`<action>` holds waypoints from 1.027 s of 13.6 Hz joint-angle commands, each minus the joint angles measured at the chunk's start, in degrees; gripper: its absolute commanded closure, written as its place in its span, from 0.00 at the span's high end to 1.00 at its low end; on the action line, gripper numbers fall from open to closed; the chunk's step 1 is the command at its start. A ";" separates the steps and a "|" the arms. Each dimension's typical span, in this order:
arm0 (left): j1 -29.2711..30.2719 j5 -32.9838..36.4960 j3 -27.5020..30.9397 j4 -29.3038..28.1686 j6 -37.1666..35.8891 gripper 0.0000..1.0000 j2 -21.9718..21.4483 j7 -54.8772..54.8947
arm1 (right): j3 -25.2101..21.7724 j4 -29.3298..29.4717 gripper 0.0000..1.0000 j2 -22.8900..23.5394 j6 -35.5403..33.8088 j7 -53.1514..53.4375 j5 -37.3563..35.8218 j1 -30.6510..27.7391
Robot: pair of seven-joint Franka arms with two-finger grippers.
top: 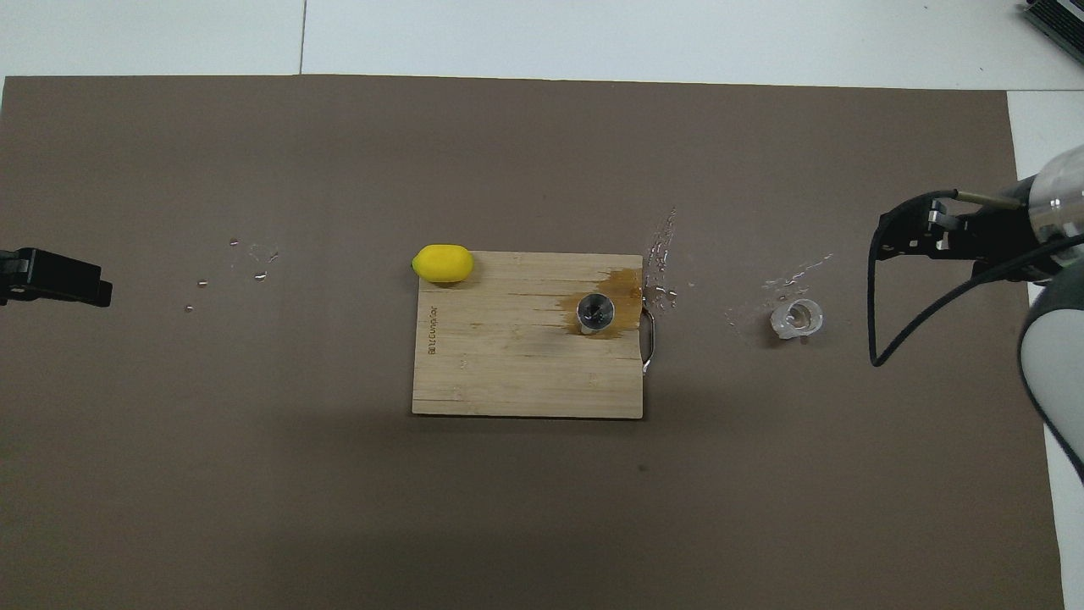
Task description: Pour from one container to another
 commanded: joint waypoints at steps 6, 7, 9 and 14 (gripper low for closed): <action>-0.48 -0.36 0.44 -2.06 0.77 1.00 -1.71 0.33 | 0.12 -0.63 1.00 -1.30 -8.85 -8.36 -0.04 -0.49; -0.48 -0.36 0.44 -2.06 0.77 1.00 -1.71 0.33 | 0.12 -0.63 1.00 -1.56 -8.94 -8.18 -0.04 -0.49; -0.48 -0.27 0.44 -2.06 0.77 1.00 -1.71 0.24 | 0.12 -0.63 1.00 -1.48 -8.42 -8.18 -0.04 -0.49; -0.48 -0.36 0.44 -2.06 0.77 1.00 -1.80 0.33 | 0.12 -0.37 1.00 -1.39 -8.15 -8.45 -0.04 -0.84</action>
